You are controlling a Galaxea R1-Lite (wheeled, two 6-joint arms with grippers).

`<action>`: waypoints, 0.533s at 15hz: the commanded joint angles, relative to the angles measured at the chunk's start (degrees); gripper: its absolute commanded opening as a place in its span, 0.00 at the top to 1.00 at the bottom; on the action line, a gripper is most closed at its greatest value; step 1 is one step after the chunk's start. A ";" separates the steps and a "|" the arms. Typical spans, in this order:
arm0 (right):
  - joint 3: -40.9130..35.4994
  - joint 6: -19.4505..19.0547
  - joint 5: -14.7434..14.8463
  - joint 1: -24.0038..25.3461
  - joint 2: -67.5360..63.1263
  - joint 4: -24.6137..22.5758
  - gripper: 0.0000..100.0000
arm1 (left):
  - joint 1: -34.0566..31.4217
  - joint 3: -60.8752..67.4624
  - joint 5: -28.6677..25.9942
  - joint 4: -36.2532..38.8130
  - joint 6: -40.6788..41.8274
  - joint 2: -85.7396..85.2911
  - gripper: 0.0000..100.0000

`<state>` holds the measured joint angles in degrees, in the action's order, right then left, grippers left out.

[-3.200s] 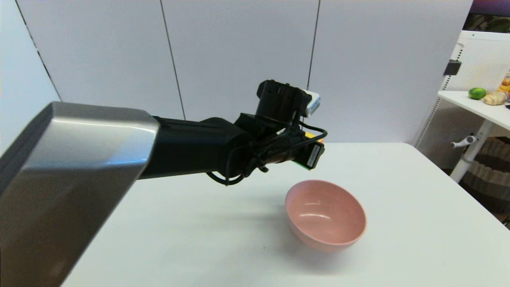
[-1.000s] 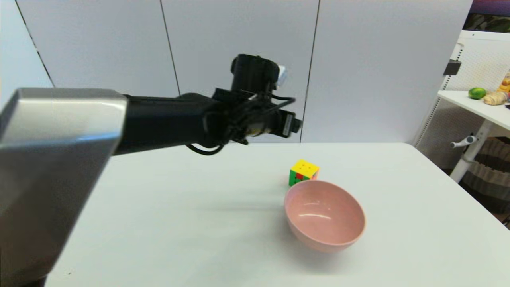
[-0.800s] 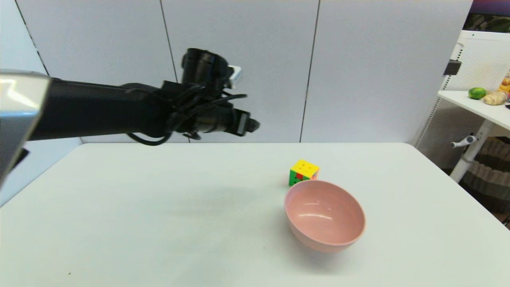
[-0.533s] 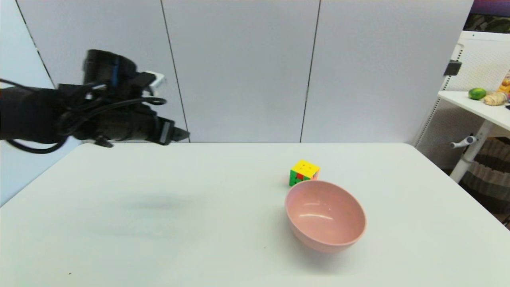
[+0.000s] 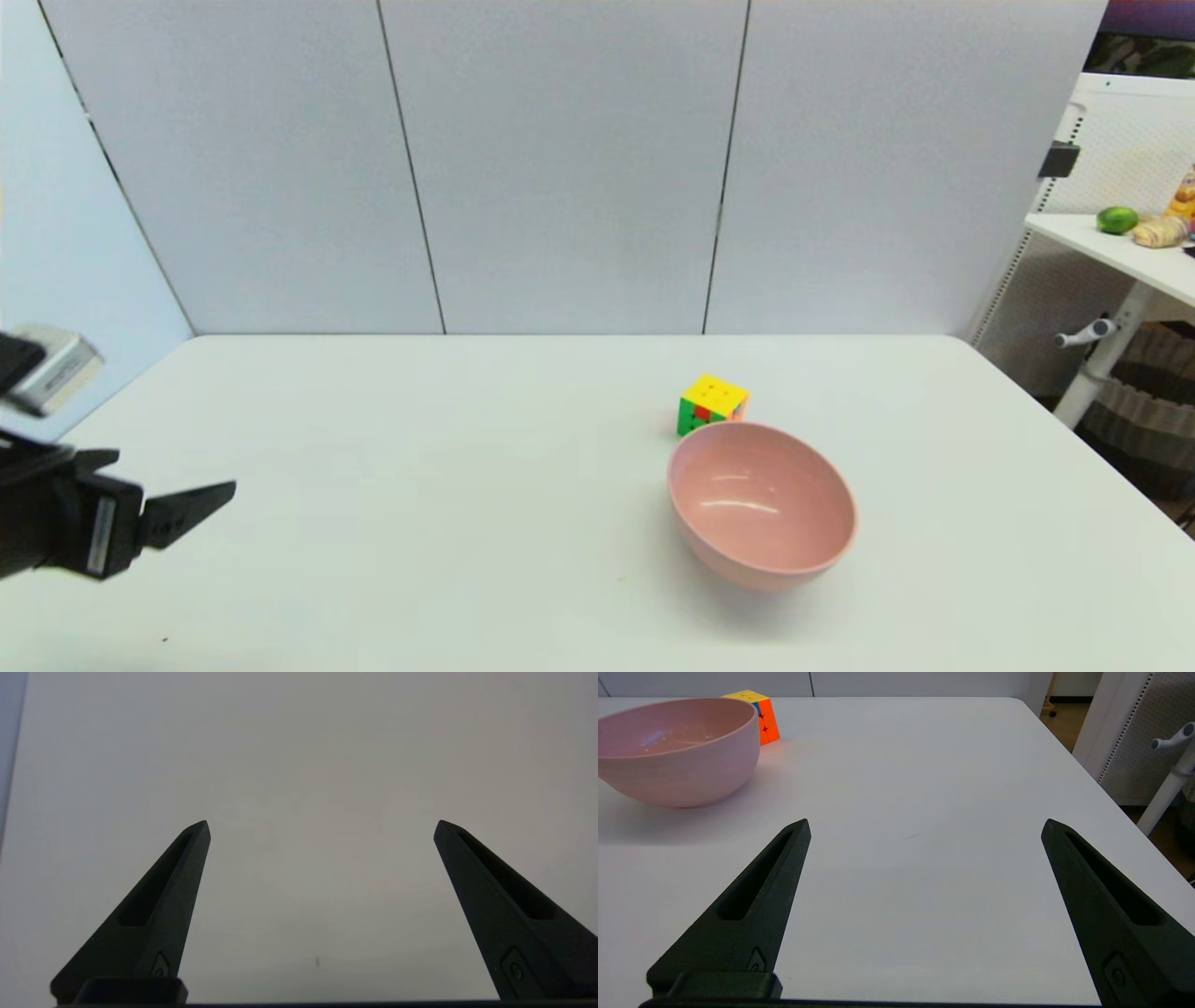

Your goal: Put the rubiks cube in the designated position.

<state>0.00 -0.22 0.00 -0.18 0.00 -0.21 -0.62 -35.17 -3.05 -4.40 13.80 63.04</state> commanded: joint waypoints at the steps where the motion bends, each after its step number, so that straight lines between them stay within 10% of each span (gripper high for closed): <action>1: 0.00 -0.04 0.00 0.01 -0.09 -0.06 0.00 | -1.75 22.51 -1.00 0.36 0.26 -29.29 0.00; 8: -0.09 -0.04 0.00 0.01 -0.09 -0.06 0.00 | 0.09 32.53 -1.79 -0.87 -1.06 -54.60 0.00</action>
<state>0.00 -0.24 0.00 -0.18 0.00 -0.18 -2.11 -5.64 -4.38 -5.17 14.28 21.91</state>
